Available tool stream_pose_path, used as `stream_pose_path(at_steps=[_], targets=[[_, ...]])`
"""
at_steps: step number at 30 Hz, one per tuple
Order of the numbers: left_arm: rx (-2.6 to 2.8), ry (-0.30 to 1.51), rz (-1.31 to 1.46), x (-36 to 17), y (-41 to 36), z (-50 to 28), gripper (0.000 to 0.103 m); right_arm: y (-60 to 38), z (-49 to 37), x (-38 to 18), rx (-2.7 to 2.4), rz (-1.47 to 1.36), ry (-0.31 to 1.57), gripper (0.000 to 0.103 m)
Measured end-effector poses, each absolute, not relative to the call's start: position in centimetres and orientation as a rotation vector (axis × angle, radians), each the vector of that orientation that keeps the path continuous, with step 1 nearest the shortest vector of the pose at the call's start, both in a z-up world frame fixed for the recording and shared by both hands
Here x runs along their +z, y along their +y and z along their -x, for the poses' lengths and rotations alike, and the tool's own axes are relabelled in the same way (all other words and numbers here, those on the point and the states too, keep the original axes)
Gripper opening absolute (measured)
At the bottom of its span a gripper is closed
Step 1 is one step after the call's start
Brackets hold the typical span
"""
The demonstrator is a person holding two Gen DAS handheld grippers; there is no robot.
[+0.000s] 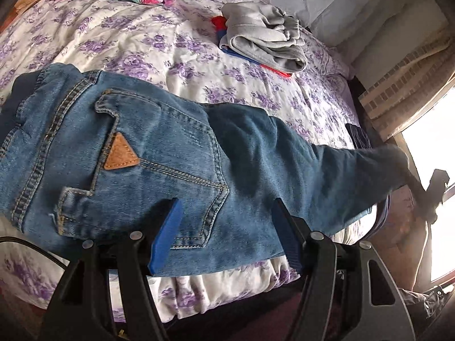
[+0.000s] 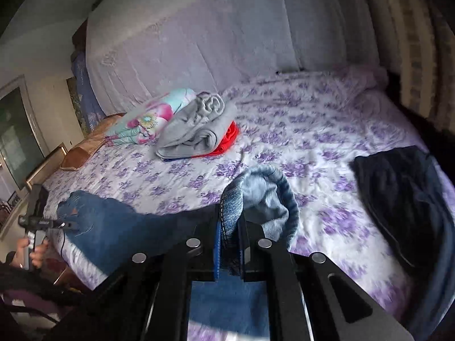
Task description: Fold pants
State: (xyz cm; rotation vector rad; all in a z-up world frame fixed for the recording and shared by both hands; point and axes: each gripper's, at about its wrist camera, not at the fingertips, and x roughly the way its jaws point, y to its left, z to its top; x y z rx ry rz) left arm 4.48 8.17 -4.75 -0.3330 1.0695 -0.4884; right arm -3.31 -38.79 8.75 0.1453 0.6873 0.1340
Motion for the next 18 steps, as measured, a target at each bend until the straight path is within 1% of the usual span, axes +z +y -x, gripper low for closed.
stream_pose_path(at_steps=[2,4,7,10,11,12,16,17,18], targets=[[-0.492,1.067,0.321,-4.7,8.2,-4.3,0.063,-39.2,4.0,7.1,0.083,-0.155,0.739,0.010],[-0.496,1.063,0.304,-4.7,8.4,-4.1,0.063,-40.2,4.0,3.2,-0.013,-0.144,0.834,0.010],[-0.496,1.061,0.297,-4.6,9.0,-3.6,0.063,-41.0,4.4,-1.4,-0.055,-0.161,0.907,0.010],[-0.471,1.059,0.273,-4.4,9.6,-3.0,0.062,-40.8,4.7,-1.2,-0.065,-0.153,0.878,0.011],[-0.451,1.074,0.241,-4.6,9.7,-2.8,0.060,-40.6,4.7,-1.0,-0.073,-0.134,0.875,0.012],[-0.438,1.087,0.222,-4.9,9.7,-2.8,0.053,-40.5,4.6,-0.9,-0.082,-0.108,0.885,0.012],[-0.385,1.104,0.166,-6.5,10.4,-2.4,0.023,-39.9,4.3,-1.1,-0.105,-0.055,0.932,0.012],[-0.383,1.108,0.191,-6.6,11.0,-2.4,0.021,-39.8,4.3,-1.0,-0.115,-0.050,0.932,0.013],[-0.387,1.118,0.219,-6.6,11.5,-2.4,0.021,-39.5,4.5,-0.4,-0.160,-0.023,0.924,0.021]])
